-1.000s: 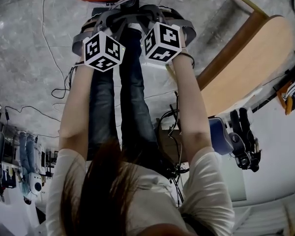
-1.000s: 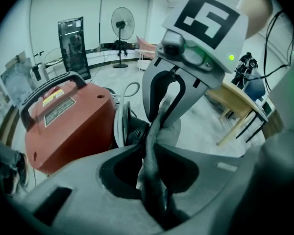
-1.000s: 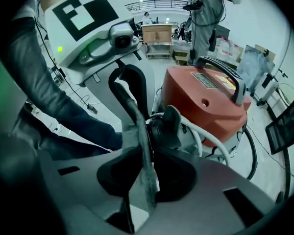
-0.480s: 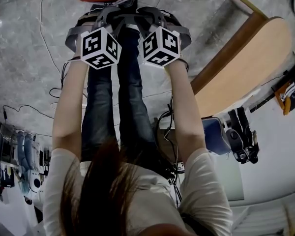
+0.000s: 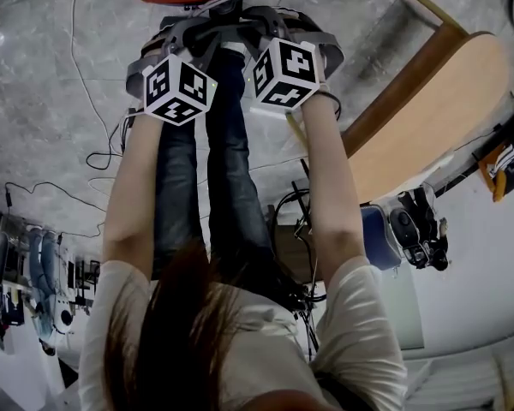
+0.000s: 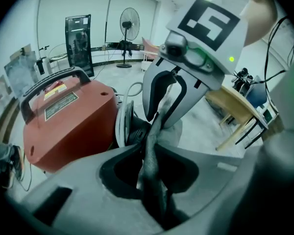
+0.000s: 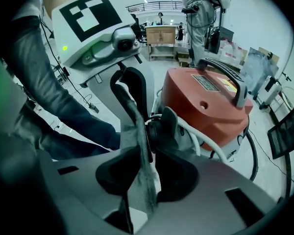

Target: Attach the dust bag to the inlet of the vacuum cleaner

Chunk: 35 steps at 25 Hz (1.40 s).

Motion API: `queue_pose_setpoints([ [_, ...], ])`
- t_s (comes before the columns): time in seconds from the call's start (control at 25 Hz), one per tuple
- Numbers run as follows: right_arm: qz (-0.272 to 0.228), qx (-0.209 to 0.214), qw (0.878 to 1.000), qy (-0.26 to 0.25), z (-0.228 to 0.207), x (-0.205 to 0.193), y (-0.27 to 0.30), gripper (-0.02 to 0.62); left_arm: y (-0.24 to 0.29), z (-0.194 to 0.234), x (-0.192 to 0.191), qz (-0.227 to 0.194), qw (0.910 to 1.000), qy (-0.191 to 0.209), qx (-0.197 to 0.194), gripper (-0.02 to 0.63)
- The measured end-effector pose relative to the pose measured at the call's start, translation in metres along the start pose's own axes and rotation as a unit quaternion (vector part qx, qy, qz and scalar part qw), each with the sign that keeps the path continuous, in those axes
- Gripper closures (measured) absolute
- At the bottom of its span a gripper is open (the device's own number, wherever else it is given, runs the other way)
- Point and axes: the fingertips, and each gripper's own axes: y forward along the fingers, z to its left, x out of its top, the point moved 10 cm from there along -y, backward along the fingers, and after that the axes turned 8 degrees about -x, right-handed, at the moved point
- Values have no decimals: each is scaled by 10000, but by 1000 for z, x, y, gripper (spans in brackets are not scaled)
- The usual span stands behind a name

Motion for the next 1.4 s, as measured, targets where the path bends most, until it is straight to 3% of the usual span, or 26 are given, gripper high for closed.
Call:
queue_pose_setpoints([
  [0.24,-44,-381,9974,606,9,-5,1,514,2,9,4,227,9992,267,-203,495],
  [0.4,-38,-490,9965,672,11,-4,1,511,1,13,4,237,9988,314,-296,482],
  [0.76,19,-346,9970,692,13,-3,1,498,0,9,-5,83,9986,-466,-255,483],
  [1.08,-17,11,9940,1089,15,-10,0,416,-3,4,-9,74,9955,-769,-542,400],
  [1.4,-101,-170,9888,1483,18,-10,-6,400,-11,2,-4,-85,9951,-887,-437,394],
])
